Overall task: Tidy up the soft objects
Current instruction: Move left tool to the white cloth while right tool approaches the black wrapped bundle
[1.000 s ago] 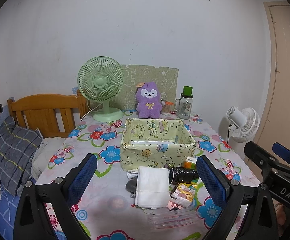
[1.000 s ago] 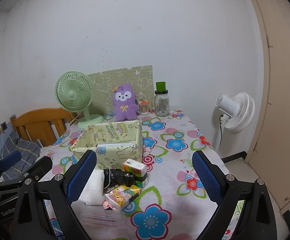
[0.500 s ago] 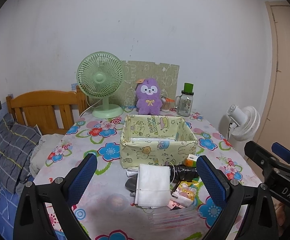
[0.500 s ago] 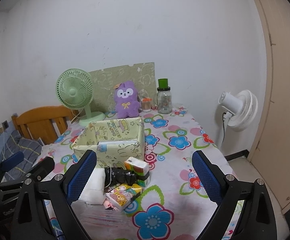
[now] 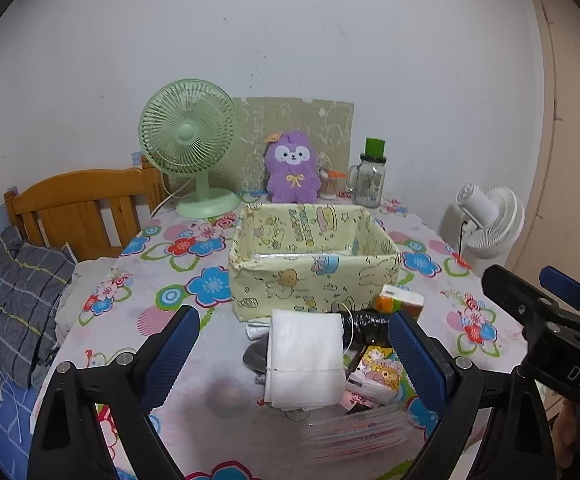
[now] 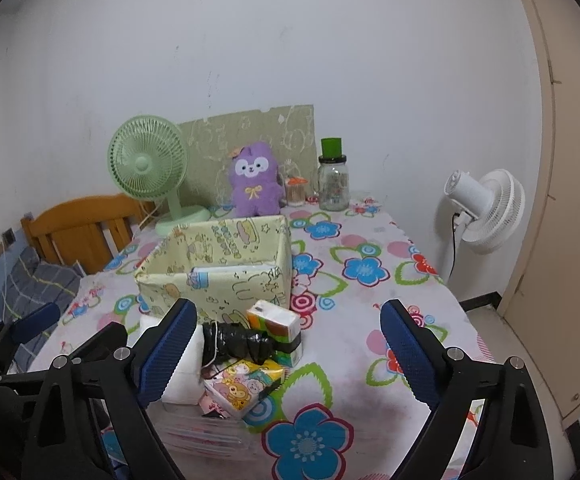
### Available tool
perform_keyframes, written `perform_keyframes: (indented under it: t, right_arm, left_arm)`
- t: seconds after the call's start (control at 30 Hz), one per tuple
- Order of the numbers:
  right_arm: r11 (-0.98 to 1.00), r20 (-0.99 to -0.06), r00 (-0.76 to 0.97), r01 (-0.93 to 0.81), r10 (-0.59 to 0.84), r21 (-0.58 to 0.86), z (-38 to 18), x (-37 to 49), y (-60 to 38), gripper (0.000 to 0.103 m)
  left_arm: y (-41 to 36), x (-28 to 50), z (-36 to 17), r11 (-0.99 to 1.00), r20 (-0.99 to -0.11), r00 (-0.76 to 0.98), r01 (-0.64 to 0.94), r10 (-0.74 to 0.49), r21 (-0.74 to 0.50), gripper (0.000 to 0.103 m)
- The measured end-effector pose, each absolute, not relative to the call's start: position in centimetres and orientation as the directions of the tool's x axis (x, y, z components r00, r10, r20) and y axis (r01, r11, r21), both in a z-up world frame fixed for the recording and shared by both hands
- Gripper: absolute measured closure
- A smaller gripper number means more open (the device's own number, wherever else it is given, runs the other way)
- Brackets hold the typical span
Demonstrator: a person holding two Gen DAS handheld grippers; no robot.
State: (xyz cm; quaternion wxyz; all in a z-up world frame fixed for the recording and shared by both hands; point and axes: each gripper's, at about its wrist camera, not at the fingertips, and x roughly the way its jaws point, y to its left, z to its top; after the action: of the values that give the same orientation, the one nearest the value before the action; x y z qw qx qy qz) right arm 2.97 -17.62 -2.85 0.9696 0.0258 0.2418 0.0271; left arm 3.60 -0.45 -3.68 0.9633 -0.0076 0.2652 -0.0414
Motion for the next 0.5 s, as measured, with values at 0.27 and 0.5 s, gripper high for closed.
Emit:
perform_keyframes:
  t: [0.27, 0.5]
  right_arm:
    - [0.996, -0.501, 0.862, -0.052, 0.078, 0.067, -4.1, 4.3, -17.4, 0.009]
    - [0.996, -0.537, 0.84, -0.057, 0.084, 0.066, -5.4, 5.6, -17.1, 0.011]
  left_arm:
    - [-0.5, 4.8, -4.9, 0.997, -0.547, 0.834, 0.075, -0.079, -0.03, 0.007]
    - [-1.0, 5.9, -6.2, 0.996, -0.579, 0.811, 0.087, -0.085, -0.025, 0.007]
